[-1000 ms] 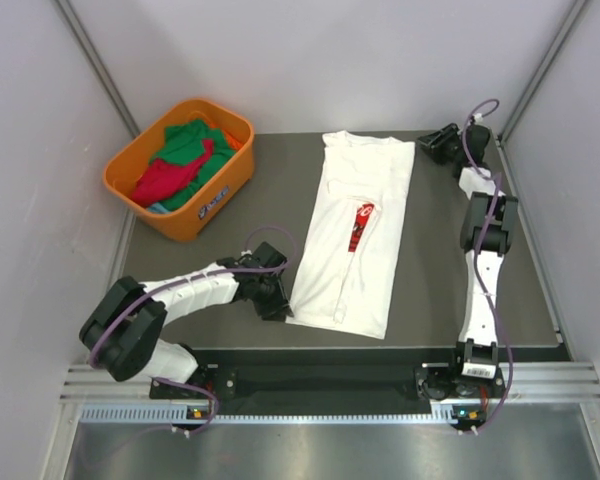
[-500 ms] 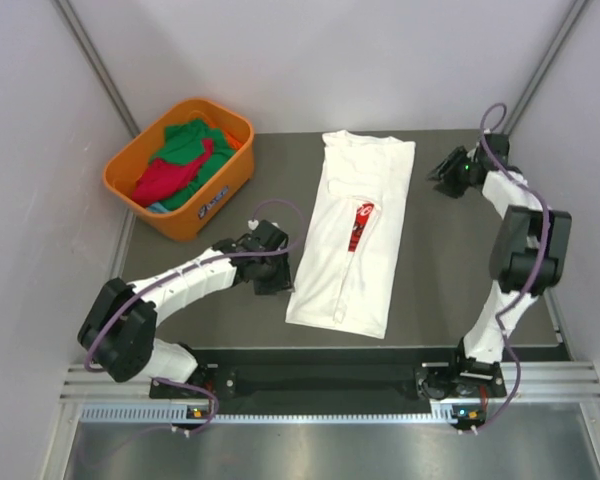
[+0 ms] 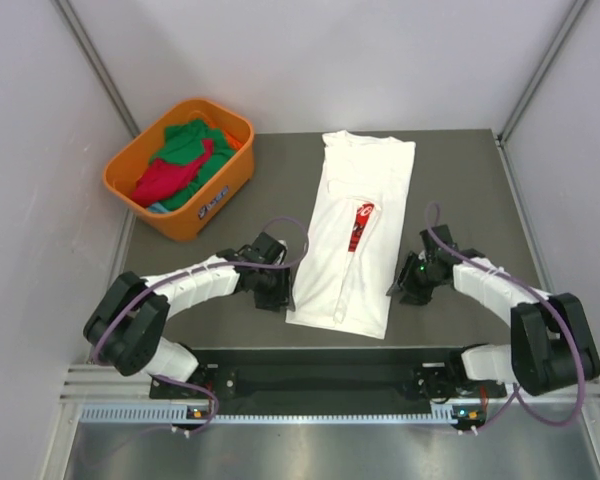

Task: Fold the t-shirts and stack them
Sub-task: Fold the tshirt

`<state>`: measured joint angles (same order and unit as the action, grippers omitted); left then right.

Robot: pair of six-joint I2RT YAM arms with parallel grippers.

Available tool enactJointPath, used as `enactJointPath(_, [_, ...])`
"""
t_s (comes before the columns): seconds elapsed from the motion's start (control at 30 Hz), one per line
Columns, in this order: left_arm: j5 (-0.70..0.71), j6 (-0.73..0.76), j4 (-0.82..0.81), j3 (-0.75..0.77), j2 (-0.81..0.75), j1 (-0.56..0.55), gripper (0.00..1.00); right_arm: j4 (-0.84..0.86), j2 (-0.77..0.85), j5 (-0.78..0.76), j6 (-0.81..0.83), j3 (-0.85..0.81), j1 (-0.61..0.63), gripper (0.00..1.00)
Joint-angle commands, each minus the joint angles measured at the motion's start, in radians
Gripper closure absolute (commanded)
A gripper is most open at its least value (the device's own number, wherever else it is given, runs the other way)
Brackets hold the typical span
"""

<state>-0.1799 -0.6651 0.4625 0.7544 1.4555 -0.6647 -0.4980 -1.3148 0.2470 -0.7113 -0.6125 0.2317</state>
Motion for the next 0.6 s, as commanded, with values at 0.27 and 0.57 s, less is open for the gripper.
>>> enactJointPath(0.27, [-0.046,0.002,-0.065,-0.061,-0.064,-0.010,0.55,0.035,0.095,-0.094,-0.204,0.125,0.259,0.57])
enactJointPath(0.57, [-0.079,-0.045,-0.097,-0.090,-0.087,-0.026,0.76,-0.005,0.120,-0.138,-0.241,0.171,0.333,0.79])
